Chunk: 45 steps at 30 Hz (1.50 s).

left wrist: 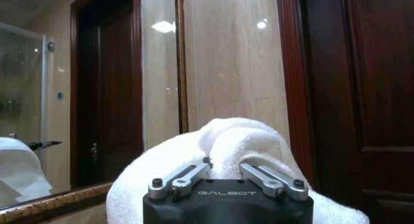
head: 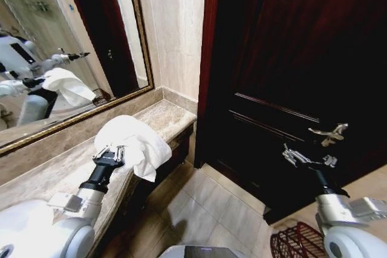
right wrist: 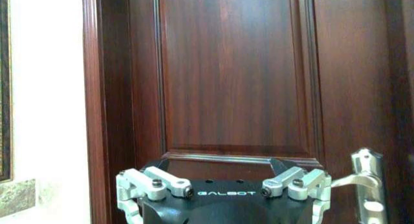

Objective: Discard the used towel into the hamper.

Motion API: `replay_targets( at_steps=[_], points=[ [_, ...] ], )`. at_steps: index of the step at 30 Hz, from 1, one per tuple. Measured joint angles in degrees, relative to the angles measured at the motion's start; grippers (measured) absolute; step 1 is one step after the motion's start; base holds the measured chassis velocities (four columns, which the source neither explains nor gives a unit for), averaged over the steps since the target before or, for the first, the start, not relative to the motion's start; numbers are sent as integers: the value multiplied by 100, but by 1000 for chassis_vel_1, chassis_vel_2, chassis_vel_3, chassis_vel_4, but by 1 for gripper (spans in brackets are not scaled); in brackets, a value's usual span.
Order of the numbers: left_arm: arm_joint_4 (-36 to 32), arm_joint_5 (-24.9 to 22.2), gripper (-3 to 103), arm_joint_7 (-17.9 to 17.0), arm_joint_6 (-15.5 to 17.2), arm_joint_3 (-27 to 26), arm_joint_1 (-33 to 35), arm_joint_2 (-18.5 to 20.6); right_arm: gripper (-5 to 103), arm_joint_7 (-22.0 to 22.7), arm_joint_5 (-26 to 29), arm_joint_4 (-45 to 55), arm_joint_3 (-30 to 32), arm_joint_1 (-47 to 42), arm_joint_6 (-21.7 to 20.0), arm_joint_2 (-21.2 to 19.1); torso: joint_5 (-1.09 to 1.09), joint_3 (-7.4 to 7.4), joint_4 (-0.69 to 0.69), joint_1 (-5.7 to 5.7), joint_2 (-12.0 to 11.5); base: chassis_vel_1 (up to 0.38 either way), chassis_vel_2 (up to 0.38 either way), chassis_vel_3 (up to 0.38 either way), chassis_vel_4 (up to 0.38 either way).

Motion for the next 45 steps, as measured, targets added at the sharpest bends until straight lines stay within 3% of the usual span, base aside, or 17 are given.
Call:
replay_targets(
  at_steps=[6,40,45],
  points=[
    [0,-4,5,4,-139,-69,37,-18,100,66,-224,0,-111,0,52,58,0,0,0,0,0,25,-48,-51,21],
    [1,9,5,141,-162,-23,2,-77,100,213,-221,0,-82,4,250,67,0,0,0,1,-1,-100,-94,-91,-97],
    [0,9,5,165,-234,-33,31,-107,100,215,-221,0,-80,-11,247,78,1,-45,-3,-46,-96,-113,-110,-129,-116]
  ],
)
